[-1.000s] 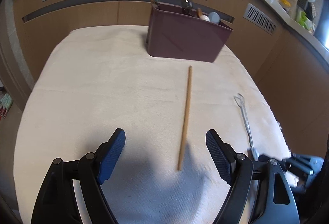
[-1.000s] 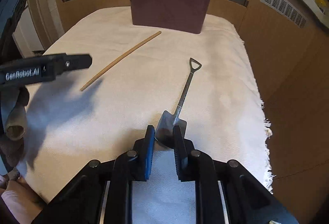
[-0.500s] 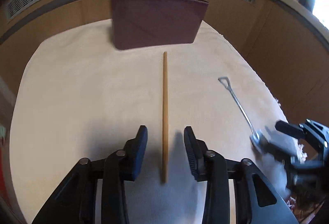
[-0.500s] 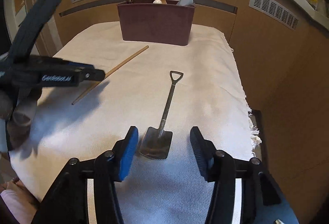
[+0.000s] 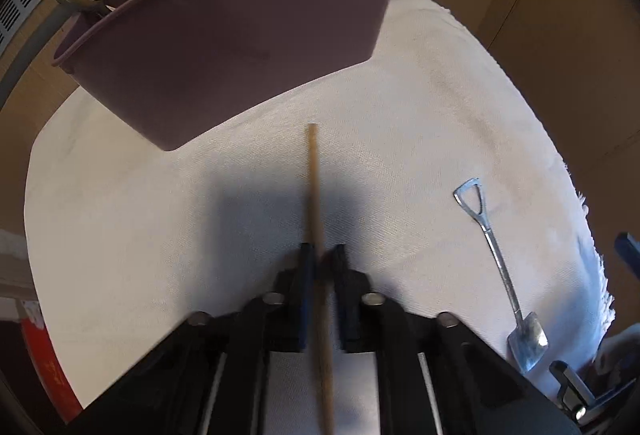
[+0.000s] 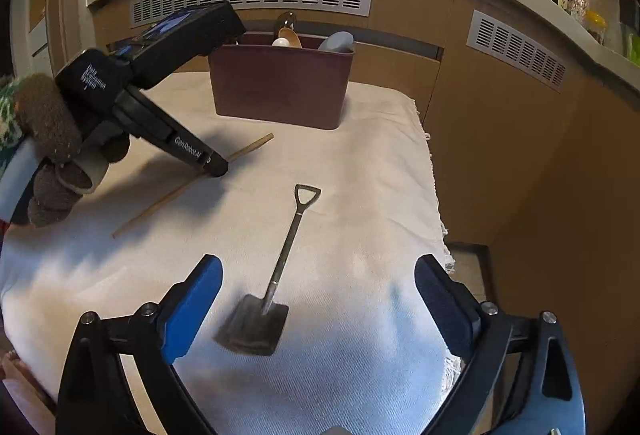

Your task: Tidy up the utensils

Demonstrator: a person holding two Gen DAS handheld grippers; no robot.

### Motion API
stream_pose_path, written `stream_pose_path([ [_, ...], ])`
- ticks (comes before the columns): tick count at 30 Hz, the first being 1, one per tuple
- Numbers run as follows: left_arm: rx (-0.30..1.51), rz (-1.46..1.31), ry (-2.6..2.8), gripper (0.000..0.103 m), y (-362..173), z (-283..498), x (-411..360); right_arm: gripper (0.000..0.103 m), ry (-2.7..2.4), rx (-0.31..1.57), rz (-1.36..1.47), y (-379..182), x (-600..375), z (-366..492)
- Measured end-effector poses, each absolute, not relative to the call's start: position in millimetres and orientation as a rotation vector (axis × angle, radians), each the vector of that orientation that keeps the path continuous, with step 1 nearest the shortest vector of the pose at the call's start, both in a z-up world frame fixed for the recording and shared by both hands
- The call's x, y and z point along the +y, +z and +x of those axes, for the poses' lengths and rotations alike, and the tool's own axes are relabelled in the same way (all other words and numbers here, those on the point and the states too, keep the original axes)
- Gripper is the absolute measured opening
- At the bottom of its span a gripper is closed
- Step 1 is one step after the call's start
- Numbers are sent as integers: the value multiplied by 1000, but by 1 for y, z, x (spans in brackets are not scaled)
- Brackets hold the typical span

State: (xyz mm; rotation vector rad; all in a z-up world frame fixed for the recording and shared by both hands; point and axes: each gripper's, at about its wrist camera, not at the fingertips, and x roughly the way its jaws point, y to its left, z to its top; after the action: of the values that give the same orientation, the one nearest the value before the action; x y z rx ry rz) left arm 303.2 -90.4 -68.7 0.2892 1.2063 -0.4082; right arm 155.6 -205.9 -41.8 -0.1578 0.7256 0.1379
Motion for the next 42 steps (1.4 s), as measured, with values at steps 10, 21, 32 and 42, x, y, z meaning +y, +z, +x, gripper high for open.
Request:
stream_pose_path([
  [10,814,-145,-378,6,-13,213,-4,101,172,857,-94,-48,-199,182],
  [21,658,-260,-347,6,13,174,48,55,102,914,-78,-65,-185,124],
  [32,641,-273,-338,6,15,159,57,30,63,908,-80,-71,-178,135],
  [42,598,-247,-362,6,32,152,42,3,-18,579,-231,22,-179,146],
])
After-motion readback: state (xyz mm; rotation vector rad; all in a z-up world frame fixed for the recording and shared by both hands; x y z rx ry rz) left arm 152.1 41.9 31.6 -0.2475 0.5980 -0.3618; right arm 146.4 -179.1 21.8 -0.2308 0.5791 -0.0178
